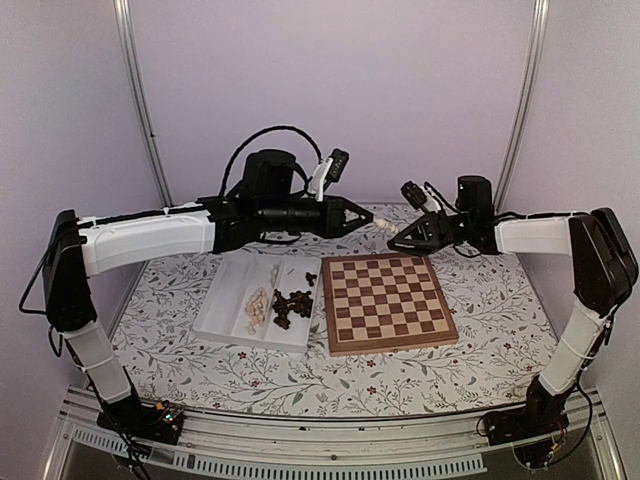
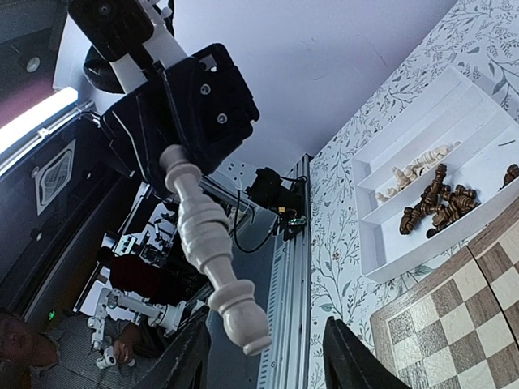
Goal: Set up the chess pieces on the board
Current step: Pick up the chess piece from the storage box, then place the chess piece on the chessboard.
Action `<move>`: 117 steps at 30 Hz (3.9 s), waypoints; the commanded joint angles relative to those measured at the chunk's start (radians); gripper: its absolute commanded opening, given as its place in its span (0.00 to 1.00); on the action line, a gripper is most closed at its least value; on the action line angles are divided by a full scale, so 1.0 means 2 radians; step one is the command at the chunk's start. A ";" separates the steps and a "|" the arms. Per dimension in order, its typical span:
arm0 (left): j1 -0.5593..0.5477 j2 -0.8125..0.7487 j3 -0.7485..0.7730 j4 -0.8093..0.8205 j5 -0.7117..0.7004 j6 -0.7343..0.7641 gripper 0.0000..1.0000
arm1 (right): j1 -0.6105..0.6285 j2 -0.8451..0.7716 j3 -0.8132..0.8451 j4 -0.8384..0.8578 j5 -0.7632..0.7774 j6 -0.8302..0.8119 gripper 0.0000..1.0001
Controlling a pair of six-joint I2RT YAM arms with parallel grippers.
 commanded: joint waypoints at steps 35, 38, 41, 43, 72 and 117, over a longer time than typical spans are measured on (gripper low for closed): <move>-0.004 0.018 0.023 -0.064 0.008 0.034 0.03 | -0.044 -0.030 -0.018 0.040 0.028 0.069 0.00; -0.004 0.017 0.038 -0.127 -0.022 0.073 0.04 | -0.031 -0.049 0.074 -0.322 0.168 -0.260 0.00; -0.004 0.012 0.030 -0.157 -0.045 0.095 0.04 | -0.018 -0.068 0.110 -0.416 0.297 -0.417 0.00; -0.004 -0.004 0.013 -0.159 -0.056 0.104 0.04 | -0.015 -0.084 0.118 -0.457 0.368 -0.484 0.00; 0.002 -0.087 -0.094 -0.145 -0.154 0.110 0.05 | 0.227 -0.010 0.080 -0.671 0.824 -0.642 0.00; -0.058 0.018 -0.040 -0.196 -0.060 0.164 0.06 | 0.044 -0.181 0.060 -0.608 0.563 -0.667 0.65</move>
